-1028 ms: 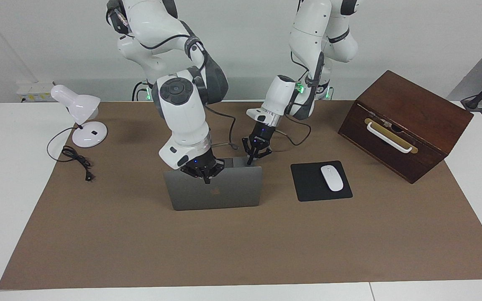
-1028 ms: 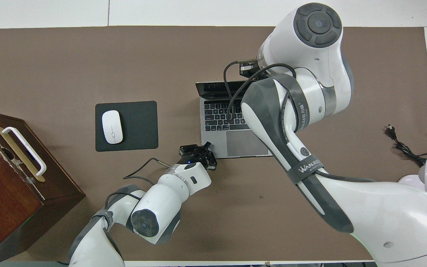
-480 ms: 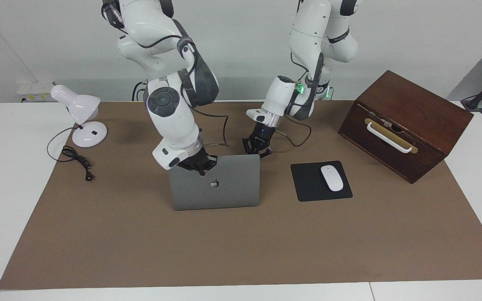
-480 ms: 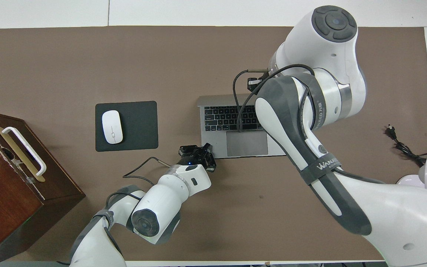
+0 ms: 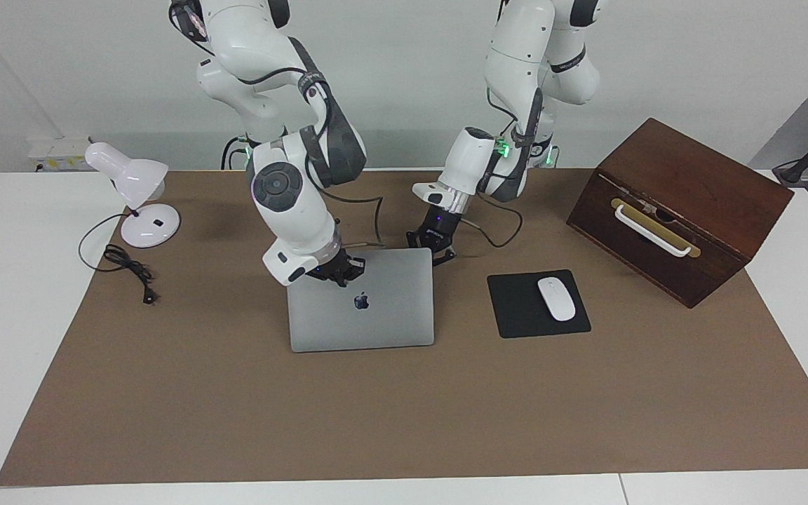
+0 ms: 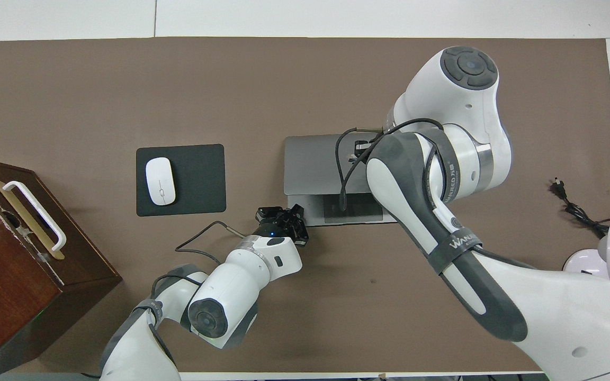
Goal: Close laptop with both arms
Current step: 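Push the laptop lid down toward the keyboard with the right gripper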
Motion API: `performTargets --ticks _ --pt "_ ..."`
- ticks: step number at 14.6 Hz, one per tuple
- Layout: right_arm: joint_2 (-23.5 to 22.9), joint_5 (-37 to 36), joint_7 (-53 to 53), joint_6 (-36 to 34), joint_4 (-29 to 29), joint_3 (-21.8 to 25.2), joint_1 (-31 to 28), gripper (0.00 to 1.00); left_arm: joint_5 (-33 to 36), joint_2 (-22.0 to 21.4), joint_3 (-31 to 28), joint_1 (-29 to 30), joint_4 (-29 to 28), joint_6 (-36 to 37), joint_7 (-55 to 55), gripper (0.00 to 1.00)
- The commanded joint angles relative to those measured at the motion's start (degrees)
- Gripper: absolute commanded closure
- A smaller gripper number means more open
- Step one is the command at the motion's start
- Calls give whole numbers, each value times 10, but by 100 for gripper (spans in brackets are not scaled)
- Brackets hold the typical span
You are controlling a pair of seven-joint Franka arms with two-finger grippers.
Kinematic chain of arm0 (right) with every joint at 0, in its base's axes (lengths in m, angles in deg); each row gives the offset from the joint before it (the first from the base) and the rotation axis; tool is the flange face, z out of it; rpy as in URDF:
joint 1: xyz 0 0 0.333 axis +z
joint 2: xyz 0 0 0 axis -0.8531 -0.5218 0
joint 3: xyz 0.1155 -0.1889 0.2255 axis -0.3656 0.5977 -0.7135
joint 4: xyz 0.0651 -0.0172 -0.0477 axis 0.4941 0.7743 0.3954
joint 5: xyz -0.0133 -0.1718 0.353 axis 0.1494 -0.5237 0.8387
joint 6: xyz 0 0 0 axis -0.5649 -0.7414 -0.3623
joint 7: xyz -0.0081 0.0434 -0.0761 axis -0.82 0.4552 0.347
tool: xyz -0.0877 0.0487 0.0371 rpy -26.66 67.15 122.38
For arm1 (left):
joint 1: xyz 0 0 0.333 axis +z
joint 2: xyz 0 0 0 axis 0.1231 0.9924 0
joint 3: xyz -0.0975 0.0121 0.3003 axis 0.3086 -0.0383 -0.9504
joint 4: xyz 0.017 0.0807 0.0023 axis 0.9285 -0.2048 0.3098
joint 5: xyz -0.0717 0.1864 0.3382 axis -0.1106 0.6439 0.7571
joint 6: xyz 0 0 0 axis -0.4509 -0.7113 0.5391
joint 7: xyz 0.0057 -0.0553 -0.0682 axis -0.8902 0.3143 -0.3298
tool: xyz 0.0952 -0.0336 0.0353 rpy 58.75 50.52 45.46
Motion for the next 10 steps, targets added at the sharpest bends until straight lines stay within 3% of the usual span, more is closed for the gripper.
performTargets --ticks 1,10 --pt "18 12 -12 31 44 -3 -1 100 -10 26 -8 -2 -5 -7 -20 100" --pt "19 12 -13 61 68 -3 -1 100 -10 26 -8 -2 -5 -7 -19 100"
